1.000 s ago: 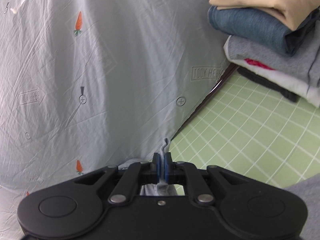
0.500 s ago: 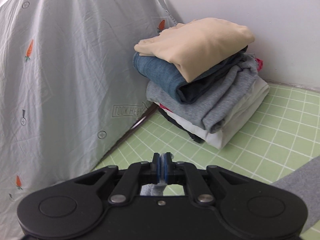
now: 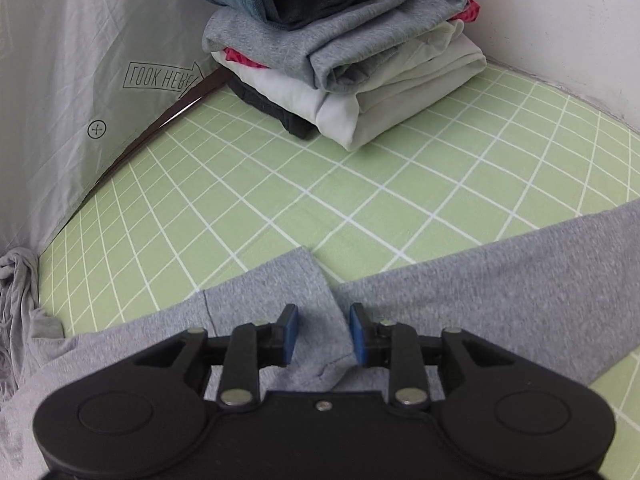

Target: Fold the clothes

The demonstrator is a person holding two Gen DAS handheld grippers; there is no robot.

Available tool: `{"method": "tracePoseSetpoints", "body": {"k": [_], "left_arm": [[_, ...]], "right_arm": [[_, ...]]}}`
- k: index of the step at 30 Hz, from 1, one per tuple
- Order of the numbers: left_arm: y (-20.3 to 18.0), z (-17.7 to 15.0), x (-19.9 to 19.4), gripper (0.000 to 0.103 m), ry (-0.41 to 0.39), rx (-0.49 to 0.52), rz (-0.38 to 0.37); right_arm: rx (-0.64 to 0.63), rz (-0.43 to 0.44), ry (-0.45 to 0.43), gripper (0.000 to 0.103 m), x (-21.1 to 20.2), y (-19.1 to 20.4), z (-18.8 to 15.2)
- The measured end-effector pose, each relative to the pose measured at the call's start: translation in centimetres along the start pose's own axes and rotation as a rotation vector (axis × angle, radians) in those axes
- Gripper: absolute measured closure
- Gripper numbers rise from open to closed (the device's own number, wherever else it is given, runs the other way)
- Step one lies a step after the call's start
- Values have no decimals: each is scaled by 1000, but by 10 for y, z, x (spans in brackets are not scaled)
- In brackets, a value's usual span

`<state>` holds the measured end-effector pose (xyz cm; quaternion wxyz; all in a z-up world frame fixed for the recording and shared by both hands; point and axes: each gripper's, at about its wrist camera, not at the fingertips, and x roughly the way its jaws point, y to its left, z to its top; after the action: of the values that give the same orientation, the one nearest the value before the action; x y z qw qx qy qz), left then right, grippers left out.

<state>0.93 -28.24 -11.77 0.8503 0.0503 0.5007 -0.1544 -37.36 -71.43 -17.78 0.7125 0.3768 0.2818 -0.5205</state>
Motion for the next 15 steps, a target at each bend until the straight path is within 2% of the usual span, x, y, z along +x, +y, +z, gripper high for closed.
{"method": "tracePoseSetpoints", "body": {"k": [5, 10, 15], "left_arm": [[8, 20, 2, 11, -28, -123, -117], [0, 42, 41, 12, 41, -255, -250], [-17, 74, 82, 17, 93, -349, -322]], "right_arm": [[-66, -16, -5, 67, 0, 10, -2], [-122, -40, -12, 56, 3, 22, -2], [-130, -50, -11, 56, 5, 24, 1]]}}
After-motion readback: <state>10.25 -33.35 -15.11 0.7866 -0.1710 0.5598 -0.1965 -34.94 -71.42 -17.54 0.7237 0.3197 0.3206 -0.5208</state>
